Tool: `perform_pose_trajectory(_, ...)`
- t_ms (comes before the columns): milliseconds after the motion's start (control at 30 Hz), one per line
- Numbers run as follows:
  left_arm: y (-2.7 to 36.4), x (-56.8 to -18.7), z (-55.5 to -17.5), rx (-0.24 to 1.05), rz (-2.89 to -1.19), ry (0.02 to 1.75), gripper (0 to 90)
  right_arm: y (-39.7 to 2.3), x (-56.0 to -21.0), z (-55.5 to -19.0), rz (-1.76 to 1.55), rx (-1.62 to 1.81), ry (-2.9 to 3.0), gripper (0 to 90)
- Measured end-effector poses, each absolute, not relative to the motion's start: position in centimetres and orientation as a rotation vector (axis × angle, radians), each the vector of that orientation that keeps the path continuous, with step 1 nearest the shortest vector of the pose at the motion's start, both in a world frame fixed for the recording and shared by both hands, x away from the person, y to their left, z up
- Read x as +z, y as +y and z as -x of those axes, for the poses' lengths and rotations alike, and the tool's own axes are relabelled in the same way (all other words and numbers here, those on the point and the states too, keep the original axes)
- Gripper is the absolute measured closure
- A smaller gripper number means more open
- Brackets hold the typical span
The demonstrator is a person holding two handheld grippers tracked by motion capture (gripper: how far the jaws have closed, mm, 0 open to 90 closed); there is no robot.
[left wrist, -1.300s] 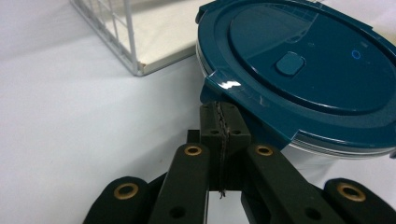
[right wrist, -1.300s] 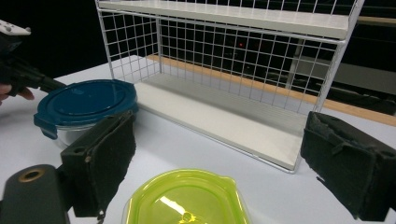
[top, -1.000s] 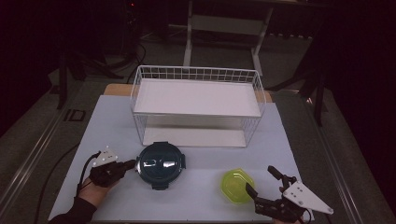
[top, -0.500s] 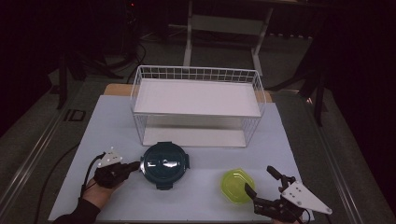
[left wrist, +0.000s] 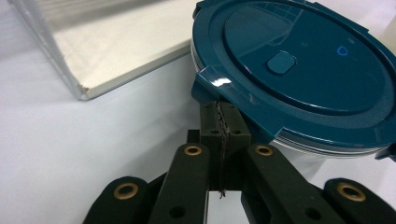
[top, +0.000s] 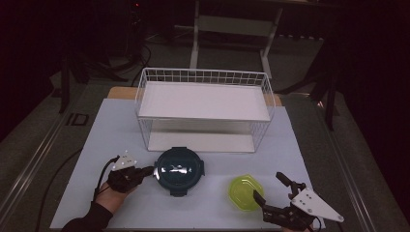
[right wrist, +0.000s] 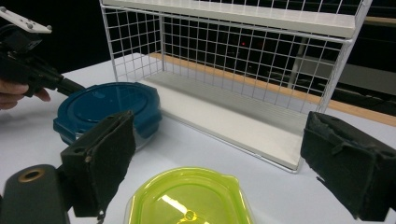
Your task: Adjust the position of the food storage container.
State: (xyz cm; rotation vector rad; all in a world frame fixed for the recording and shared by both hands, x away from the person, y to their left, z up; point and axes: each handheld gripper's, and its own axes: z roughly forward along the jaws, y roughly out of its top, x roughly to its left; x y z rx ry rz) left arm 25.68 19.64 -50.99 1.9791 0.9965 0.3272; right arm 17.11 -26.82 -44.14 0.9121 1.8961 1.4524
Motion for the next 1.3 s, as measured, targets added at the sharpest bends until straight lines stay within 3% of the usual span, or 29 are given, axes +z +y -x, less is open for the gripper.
perform_pose_trajectory(733, 18.4, -51.2, -26.3, 0.328, -1.986, 0.988, 86.6, -26.8, -44.2, -17.2, -0.920, 1.454, 1.906, 9.9)
perform_pose_trajectory(1000, 20.2, -49.7, -25.2, 0.301, -1.883, 0.972, 51.2, -26.4, -44.3, -17.1, -0.900, 1.453, 1.931, 9.8)
perform_pose_trajectory(1100, 20.3, -49.2, -24.7, 0.246, -1.854, 0.964, 29.1, -26.1, -44.3, -17.1, -0.891, 1.449, 1.935, 9.8)
perform_pose_trajectory(1167, 20.4, -48.8, -24.3, 0.226, -1.850, 0.948, 7.0, -26.0, -44.3, -17.1, -0.891, 1.462, 1.915, 9.8)
perform_pose_trajectory(1200, 20.6, -48.5, -24.2, 0.217, -1.825, 0.943, 2.9, -26.1, -44.2, -17.1, -0.894, 1.482, 1.918, 9.8)
perform_pose_trajectory(1300, 21.0, -47.6, -23.9, 0.204, -1.781, 0.943, 1.6, -25.8, -43.9, -17.1, -0.882, 1.468, 1.915, 9.8)
